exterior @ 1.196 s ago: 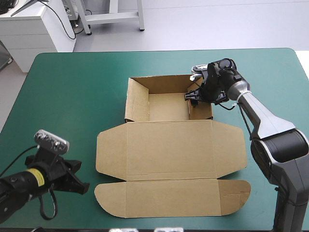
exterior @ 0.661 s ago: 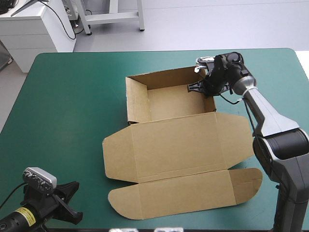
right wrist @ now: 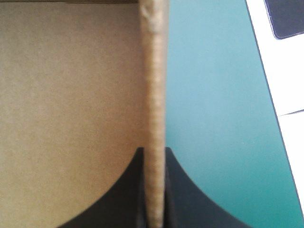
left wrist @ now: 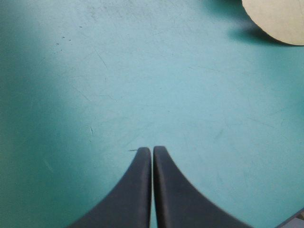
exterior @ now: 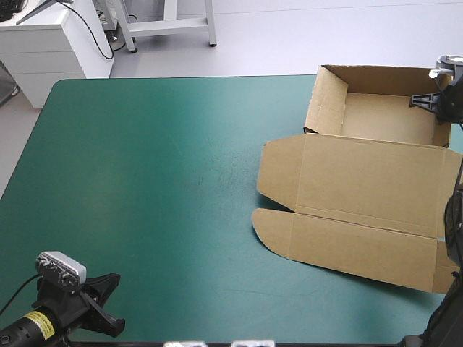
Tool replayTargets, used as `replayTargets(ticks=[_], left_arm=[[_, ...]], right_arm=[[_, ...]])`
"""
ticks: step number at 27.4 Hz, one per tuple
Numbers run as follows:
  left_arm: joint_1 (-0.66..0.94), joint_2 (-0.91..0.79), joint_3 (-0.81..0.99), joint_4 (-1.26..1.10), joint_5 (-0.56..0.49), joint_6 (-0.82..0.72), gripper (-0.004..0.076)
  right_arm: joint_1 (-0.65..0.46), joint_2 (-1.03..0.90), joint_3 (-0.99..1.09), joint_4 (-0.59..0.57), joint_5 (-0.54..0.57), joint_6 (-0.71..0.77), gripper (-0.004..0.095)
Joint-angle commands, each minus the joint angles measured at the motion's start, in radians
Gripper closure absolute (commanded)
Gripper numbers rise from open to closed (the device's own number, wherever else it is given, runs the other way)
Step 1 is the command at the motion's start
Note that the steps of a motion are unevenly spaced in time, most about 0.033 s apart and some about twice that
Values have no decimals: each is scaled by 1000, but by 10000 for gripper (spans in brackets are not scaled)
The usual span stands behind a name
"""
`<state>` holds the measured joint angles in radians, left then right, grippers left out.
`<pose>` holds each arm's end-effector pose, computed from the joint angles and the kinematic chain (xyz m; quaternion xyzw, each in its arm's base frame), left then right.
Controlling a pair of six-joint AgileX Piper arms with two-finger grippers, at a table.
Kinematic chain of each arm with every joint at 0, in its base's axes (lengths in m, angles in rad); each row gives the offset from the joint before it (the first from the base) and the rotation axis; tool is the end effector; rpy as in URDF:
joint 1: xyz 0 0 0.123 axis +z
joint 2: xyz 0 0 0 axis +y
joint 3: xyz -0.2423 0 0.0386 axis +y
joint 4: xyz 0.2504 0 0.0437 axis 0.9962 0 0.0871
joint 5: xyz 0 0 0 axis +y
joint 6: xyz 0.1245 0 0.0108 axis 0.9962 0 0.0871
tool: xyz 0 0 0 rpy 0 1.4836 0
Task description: Fold the box
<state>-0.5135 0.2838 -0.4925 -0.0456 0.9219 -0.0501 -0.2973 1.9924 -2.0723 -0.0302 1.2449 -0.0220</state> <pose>0.0982 -0.0606 0.2493 0.2005 0.8674 -0.1481 0.4307 0.4192 -0.1322 0.2818 0.1319 0.9607 -0.0536 0.2385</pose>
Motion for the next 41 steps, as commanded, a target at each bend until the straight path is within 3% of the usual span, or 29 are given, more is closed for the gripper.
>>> replayTargets(ticks=[1, 5, 7, 9, 11, 13, 16, 19, 24, 28, 33, 41], left_arm=[[-8, 10, -24, -6, -68, -1, 731], [-8, 10, -24, 26, -70, -1, 731], [-8, 10, -24, 39, -70, -1, 731], [-8, 10, -24, 51, -70, -1, 731], [-8, 10, -24, 64, -70, -1, 731], [-8, 10, -24, 69, -70, -1, 731], [-8, 10, -24, 71, -70, -1, 731], [-8, 10, -24, 77, -70, -1, 731], [-8, 10, -24, 79, -70, -1, 731], [-8, 10, -24, 76, -66, -1, 731], [-8, 10, -24, 73, -62, -1, 731], [-8, 9, -24, 77, -64, -1, 731]], right_arm=[[-51, -64, -25, -2, 1, -38, 922], [-100, -64, -25, -3, 1, -79, 871], [-127, -64, -25, 30, 1, -99, 683], [-139, -64, -25, 30, 1, -85, 366], [-139, -64, -25, -20, 1, -45, 253], [-139, -70, -25, -45, 1, -35, 222], [-139, -98, -40, -64, 1, -22, 295], [-139, -139, -72, -55, 1, -20, 477], [-99, -256, -86, 37, 1, -114, 932], [-54, -348, -63, 181, 1, -129, 923], [80, -487, 119, 228, -4, -177, 923], [303, -803, 584, 229, -258, -250, 923]])
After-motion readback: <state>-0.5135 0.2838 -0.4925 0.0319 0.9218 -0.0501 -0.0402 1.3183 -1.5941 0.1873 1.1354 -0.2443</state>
